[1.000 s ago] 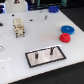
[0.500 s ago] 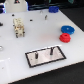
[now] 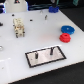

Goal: Insert the blue gear onto the right peg, followed by the red gear

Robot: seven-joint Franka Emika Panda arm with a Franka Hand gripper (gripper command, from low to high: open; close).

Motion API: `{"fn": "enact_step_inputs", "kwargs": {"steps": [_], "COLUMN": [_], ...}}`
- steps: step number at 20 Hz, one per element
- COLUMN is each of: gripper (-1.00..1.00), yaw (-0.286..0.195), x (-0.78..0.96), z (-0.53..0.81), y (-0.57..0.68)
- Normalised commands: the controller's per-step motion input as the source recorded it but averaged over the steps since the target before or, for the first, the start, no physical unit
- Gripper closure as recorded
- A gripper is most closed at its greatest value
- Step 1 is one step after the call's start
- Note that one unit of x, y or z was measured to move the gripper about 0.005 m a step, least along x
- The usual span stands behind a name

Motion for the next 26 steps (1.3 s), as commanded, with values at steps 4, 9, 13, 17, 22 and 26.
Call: {"fn": "enact_step_inputs", "kwargs": {"steps": [4, 9, 13, 17, 22, 26], "gripper": [-1.0, -1.0, -1.0, -1.0, -1.0, -1.0], "yaw": [0.0, 0.0, 0.0, 0.0, 0.0, 0.0], "x": [-0.06, -0.11, -0.05, -0.13, -0.08, 0.0], "z": [-0.4, -0.47, -0.56, -0.55, -0.48, 0.02], "y": [0.53, 0.37, 0.01, -0.1, -0.1, -0.17]}}
